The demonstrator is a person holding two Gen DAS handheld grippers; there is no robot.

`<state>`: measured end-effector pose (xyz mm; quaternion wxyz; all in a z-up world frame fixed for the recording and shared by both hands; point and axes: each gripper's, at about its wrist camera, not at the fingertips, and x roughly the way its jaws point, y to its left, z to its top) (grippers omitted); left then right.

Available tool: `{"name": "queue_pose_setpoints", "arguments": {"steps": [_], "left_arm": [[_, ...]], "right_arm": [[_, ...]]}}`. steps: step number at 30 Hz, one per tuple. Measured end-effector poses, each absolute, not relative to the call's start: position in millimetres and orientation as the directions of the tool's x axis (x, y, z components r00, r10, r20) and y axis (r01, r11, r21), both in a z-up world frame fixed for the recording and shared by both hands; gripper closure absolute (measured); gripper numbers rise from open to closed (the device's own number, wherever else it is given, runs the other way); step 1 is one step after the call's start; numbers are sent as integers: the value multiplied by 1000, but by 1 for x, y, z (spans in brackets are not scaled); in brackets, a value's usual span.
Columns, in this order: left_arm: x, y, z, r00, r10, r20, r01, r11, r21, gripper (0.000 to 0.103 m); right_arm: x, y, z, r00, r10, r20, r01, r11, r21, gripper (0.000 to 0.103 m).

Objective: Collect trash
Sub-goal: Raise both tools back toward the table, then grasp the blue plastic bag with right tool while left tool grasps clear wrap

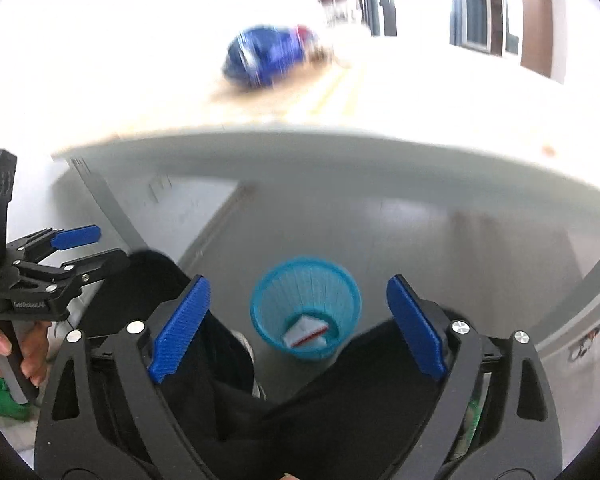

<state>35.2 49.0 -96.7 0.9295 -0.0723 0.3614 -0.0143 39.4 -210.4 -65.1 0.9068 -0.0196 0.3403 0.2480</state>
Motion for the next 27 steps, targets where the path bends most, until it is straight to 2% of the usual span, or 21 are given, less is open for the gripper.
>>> {"name": "queue_pose_setpoints", "arguments": {"steps": [3, 10, 17, 27], "left_arm": [[28, 59, -69, 790, -57, -611, -31, 991, -132, 6], [23, 77, -29, 842, -48, -537, -34, 989, -142, 6], [26, 98, -6, 875, -48, -483, -28, 988, -149, 6], [68, 124, 19, 886, -61, -459, -20, 985, -169, 6]], "right_arm": [[35, -206, -35, 672, 461, -579, -477, 868, 138, 9], [43, -188, 10, 714, 472, -517, -492, 864, 109, 9], [70, -166, 27, 722, 472, -506, -492, 864, 103, 9], [126, -131, 28, 715, 463, -524, -473, 872, 126, 9]]}}
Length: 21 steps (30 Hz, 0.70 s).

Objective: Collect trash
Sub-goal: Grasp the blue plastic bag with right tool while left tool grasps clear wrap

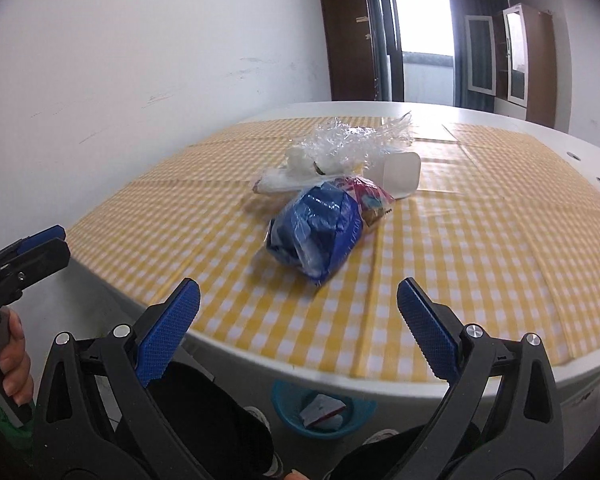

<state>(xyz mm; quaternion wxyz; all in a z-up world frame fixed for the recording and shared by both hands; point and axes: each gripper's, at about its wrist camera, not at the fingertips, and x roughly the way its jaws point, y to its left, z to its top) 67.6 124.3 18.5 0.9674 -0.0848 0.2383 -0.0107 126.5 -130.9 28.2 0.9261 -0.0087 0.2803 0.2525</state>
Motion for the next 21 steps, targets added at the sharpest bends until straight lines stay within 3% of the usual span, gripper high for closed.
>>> {"name": "queue_pose_setpoints", "arguments": {"steps": [7, 16, 21], "left_arm": [[110, 127, 29, 877, -70, -475, 5, 990, -137, 6], [164, 127, 36, 865, -100, -492, 23, 987, -160, 6], [200, 112, 41, 849, -134, -512, 71, 988, -140, 6]], "right_arm": [[170, -116, 22, 675, 480, -561, -463, 867, 184, 13], [212, -110, 7, 624, 490, -608, -455, 861, 227, 27], [219, -109, 1, 580, 532, -617, -485, 834, 262, 42]]}}
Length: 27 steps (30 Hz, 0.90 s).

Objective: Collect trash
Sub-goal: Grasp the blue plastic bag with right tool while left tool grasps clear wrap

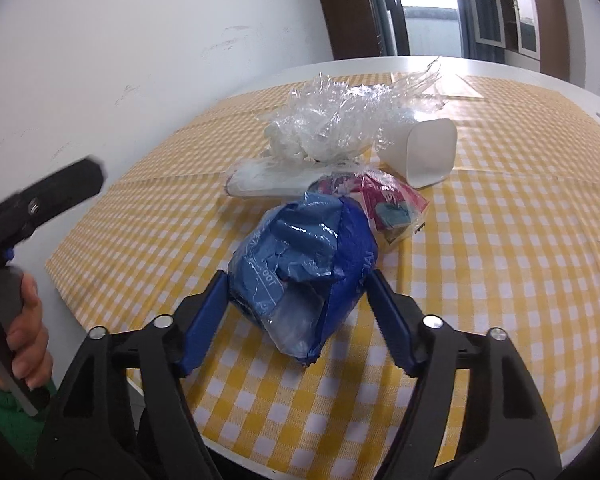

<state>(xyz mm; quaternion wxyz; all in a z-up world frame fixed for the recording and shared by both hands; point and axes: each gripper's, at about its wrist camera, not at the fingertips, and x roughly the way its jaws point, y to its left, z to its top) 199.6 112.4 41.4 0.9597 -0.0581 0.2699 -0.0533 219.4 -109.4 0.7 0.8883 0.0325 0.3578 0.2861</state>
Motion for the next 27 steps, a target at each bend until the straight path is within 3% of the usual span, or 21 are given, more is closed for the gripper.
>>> {"name": "queue_pose_setpoints", "arguments": {"steps": [8, 18, 19, 23, 25, 26, 27], "left_arm": [[259, 78, 38, 801, -191, -567, 175, 981, -84, 6], [297, 42, 38, 759, -266, -594, 288, 956, -59, 9], [300, 37, 36, 752, -259, -606, 294, 955, -44, 13], [307, 30, 30, 733, -225, -642, 275, 961, -23, 49], [306, 33, 30, 735, -213, -643, 246, 968, -39, 57], [306, 32, 30, 737, -207, -643, 237, 971, -41, 70], [304, 34, 31, 743, -201, -638, 225, 973, -44, 70]], "right_arm": [[220, -120, 4, 529, 590, -610, -531, 791, 305, 82], [201, -148, 10, 517, 619, -591, -545, 771, 330, 87], [199, -150, 12, 519, 619, -590, -546, 771, 328, 87], [190, -160, 15, 530, 613, -586, -545, 775, 319, 87], [185, -164, 16, 538, 608, -585, -542, 780, 313, 87], [183, -164, 16, 539, 607, -584, -539, 781, 314, 87], [180, -167, 16, 545, 604, -581, -535, 784, 315, 87]]}}
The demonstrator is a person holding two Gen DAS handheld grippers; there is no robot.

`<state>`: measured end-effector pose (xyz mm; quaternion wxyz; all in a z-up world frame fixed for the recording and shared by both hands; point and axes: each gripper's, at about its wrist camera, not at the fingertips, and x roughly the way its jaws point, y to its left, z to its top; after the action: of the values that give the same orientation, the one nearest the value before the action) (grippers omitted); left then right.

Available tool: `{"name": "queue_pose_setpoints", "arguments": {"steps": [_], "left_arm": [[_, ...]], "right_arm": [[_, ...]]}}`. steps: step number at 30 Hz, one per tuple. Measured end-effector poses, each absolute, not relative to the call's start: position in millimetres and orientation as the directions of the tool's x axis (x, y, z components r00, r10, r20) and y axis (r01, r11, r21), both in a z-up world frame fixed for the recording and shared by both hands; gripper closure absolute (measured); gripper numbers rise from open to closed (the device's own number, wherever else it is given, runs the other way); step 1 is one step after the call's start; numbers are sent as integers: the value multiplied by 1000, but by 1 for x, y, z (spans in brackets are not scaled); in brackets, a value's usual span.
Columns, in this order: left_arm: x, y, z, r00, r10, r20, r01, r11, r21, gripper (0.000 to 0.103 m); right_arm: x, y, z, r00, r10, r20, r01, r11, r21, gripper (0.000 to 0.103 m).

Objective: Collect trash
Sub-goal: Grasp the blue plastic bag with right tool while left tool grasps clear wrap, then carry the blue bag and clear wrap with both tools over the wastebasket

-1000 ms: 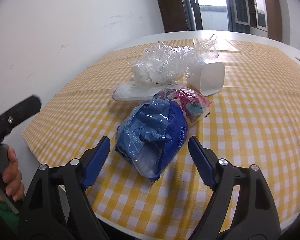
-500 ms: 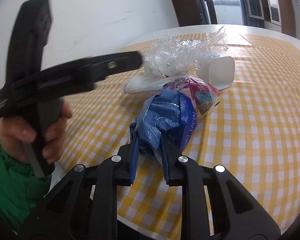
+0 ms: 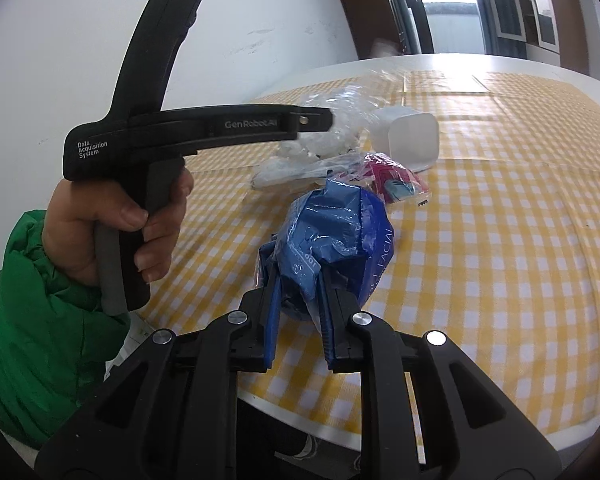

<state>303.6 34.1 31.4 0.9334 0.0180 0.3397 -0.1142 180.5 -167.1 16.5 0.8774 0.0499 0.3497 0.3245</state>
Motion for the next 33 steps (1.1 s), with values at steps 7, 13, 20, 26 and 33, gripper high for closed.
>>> {"name": "queue_pose_setpoints", "arguments": {"steps": [7, 13, 20, 26, 33], "left_arm": [[263, 56, 55, 811, -215, -544, 166, 976, -138, 72], [217, 59, 66, 841, -229, -491, 163, 971, -174, 72], [163, 54, 68, 854, -247, -459, 169, 964, -204, 72], [122, 46, 65, 858, -264, -441, 187, 960, -211, 73], [74, 48, 54, 855, -282, -435, 192, 951, -241, 73]], "right_arm": [[153, -181, 26, 570, 605, -556, -536, 786, 308, 87], [125, -191, 32, 584, 604, -542, -544, 787, 290, 87], [93, -213, 36, 616, 583, -529, -525, 805, 276, 87], [68, -222, 40, 641, 571, -514, -518, 815, 259, 87], [47, -220, 43, 644, 580, -499, -543, 806, 236, 87]]}}
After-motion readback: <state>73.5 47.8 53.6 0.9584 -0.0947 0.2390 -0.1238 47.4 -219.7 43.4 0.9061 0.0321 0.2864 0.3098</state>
